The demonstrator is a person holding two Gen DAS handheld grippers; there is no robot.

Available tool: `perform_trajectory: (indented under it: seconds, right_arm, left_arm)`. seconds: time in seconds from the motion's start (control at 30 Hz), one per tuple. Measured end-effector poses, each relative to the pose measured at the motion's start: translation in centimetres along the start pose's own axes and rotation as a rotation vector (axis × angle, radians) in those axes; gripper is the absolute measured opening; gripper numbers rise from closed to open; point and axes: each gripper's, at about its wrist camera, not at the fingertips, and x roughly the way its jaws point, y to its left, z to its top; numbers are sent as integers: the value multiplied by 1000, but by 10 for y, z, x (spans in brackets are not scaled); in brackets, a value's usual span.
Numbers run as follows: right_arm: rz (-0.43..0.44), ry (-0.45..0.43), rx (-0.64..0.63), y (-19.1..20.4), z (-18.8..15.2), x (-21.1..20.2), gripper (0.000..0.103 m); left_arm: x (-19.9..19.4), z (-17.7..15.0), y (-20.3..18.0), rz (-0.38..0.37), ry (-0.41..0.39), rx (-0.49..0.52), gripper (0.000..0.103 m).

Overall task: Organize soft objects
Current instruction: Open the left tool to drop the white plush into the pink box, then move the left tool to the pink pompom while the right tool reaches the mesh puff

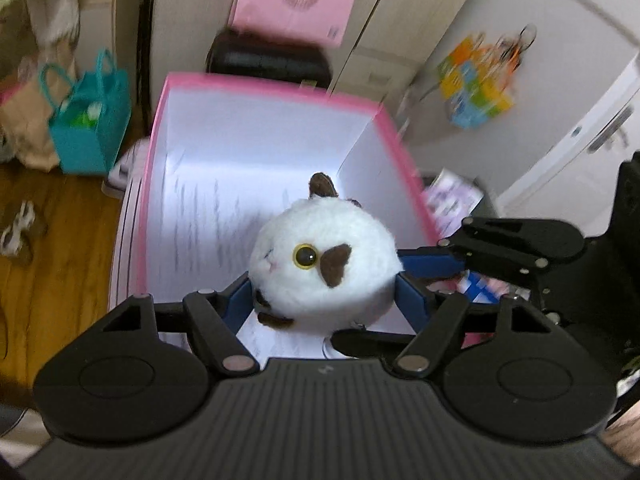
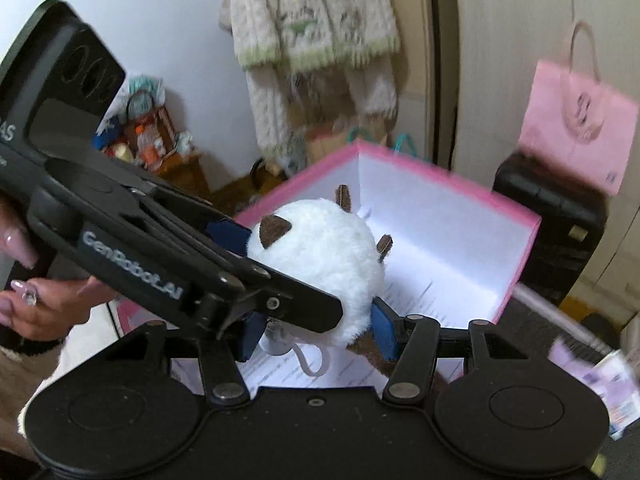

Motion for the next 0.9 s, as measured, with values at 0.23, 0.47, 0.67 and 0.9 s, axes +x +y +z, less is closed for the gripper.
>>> perform_trajectory:
  seconds: [0.23,0.47,0.67,0.9]
  right_arm:
    - [-27,76,-69,14,-8,23,61]
    - [-67,74,-107,18,-14,11,63]
    - [-66,21,-80,21,-18,-24,63]
    - [-87,-48,-82,37,-28,-73,63]
  left_arm:
    - [4,-8,-8,92,12,67,72]
    - [-19,-20,-24,186,-66,170,75]
    - [-51,-29,-45,220,-111,245,76]
    - [-87,-46,-73,231,-155,299,76]
